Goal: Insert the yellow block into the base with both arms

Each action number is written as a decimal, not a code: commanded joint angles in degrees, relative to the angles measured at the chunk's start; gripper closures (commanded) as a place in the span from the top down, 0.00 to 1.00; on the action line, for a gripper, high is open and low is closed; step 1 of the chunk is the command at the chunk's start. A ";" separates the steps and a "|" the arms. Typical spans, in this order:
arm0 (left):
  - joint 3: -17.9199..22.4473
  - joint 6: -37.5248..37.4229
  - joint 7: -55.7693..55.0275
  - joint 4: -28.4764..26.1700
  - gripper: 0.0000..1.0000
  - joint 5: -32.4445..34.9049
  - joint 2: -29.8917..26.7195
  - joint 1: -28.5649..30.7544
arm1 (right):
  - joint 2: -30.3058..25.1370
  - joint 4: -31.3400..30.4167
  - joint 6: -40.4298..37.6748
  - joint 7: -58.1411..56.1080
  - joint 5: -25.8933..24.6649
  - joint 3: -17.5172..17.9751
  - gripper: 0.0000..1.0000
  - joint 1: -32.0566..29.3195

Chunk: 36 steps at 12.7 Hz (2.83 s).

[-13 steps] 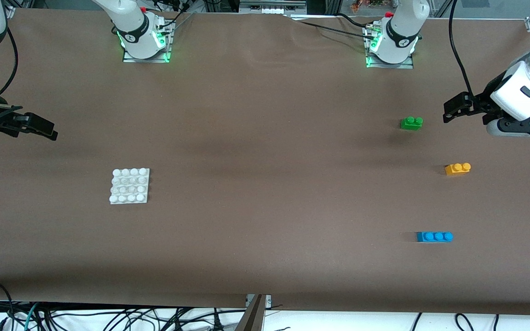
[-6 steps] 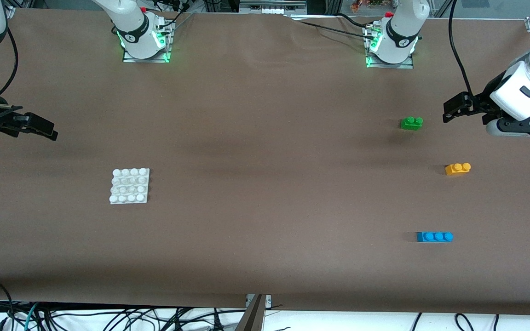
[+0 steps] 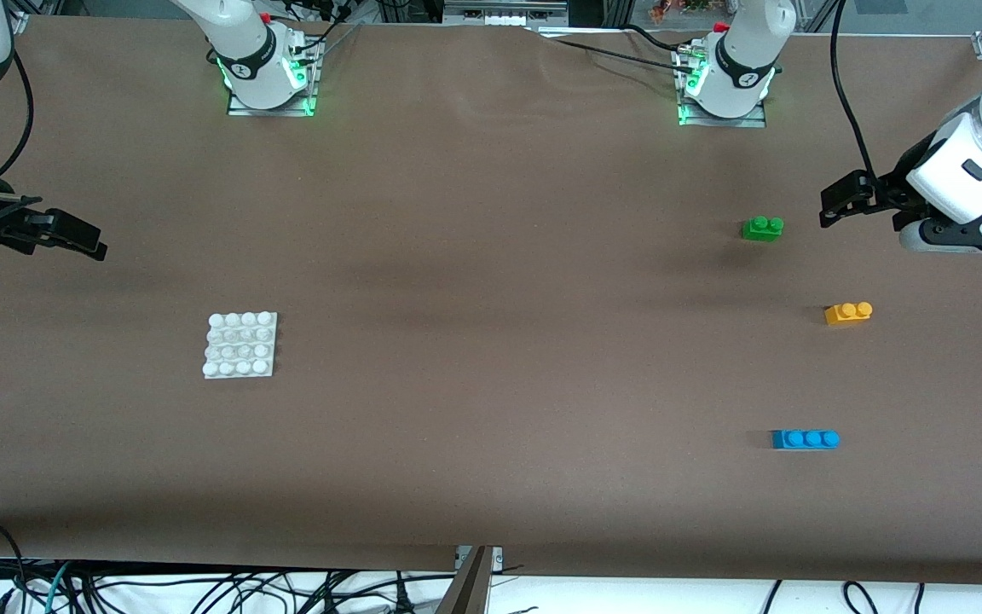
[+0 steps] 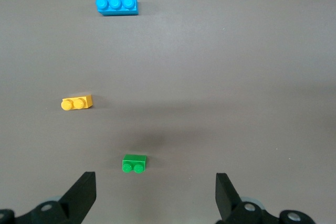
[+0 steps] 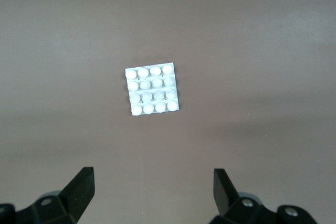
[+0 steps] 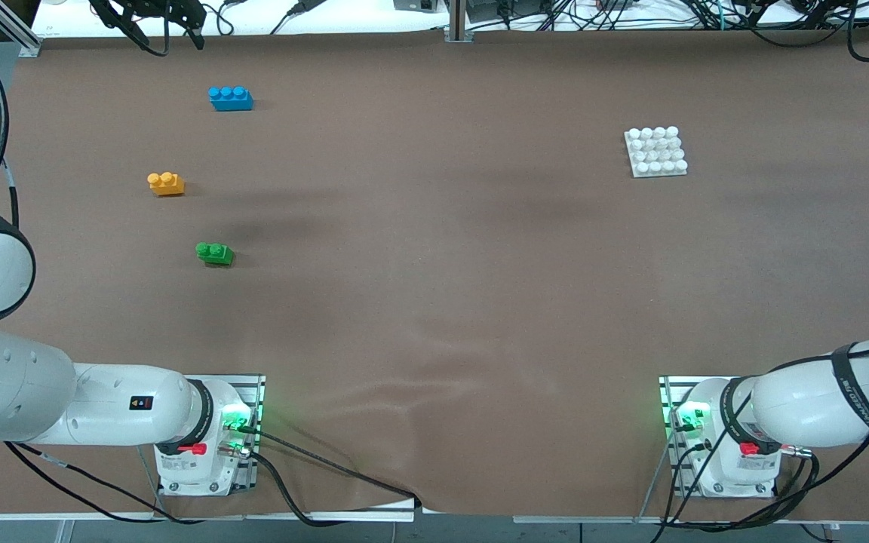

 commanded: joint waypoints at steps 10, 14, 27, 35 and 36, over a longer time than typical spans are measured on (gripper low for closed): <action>0.36 -0.27 -0.13 0.45 1.00 0.94 0.53 0.26 | -0.14 0.13 -0.45 0.67 -0.58 -0.08 1.00 0.03; 0.27 -0.36 -0.04 0.10 1.00 0.94 0.53 1.15 | -0.14 0.13 -0.45 0.67 -0.58 -0.08 1.00 0.03; -0.26 -0.53 -0.04 0.72 1.00 3.49 0.80 0.62 | 0.21 -0.31 -0.45 0.58 -0.66 -0.08 1.00 0.12; -0.17 -0.36 -0.04 0.81 1.00 3.22 0.88 0.62 | 13.20 -0.13 4.11 -0.21 0.39 -0.17 1.00 -0.67; -0.25 -0.27 -0.04 0.81 1.00 3.22 0.88 0.62 | 14.87 -0.31 6.47 -0.21 0.48 -0.17 1.00 -0.67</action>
